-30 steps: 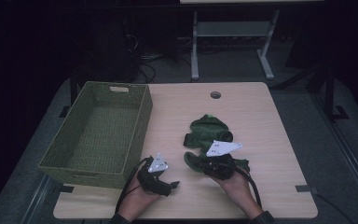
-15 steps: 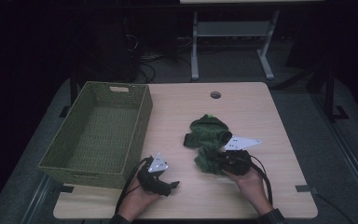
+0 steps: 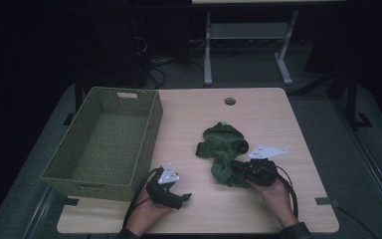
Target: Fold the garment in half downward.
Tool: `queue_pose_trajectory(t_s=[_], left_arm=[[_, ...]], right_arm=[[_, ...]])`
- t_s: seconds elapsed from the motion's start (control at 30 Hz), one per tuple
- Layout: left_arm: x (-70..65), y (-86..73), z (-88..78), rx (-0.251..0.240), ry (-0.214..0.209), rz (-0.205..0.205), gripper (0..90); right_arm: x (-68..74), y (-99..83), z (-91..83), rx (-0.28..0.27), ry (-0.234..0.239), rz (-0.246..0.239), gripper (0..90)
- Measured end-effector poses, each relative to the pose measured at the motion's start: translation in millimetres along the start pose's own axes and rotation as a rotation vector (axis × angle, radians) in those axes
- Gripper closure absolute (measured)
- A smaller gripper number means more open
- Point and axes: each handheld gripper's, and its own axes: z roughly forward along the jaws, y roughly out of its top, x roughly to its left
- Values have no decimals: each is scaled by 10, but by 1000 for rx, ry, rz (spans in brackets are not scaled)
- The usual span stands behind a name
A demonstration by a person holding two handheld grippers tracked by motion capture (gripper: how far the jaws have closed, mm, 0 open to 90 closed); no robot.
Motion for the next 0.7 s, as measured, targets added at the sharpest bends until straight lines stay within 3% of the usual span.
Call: queue_pose_trajectory(t_s=[0.17, 0.27, 0.47, 0.57, 0.7], left_arm=[[1, 0, 0, 0, 2, 1, 133], [1, 0, 0, 0, 0, 1, 133], [2, 2, 2, -3, 3, 1, 133], [6, 2, -2, 4, 2, 8, 133], [5, 2, -2, 3, 1, 7, 133]], right_arm=[[-39, -35, -71, 6, -34, 4, 803], [-45, -18, -128, -22, -31, 9, 825], [17, 140, -143, -81, -6, -28, 893], [32, 156, -5, -49, 0, -31, 896], [13, 64, 233, 57, 6, -22, 897]])
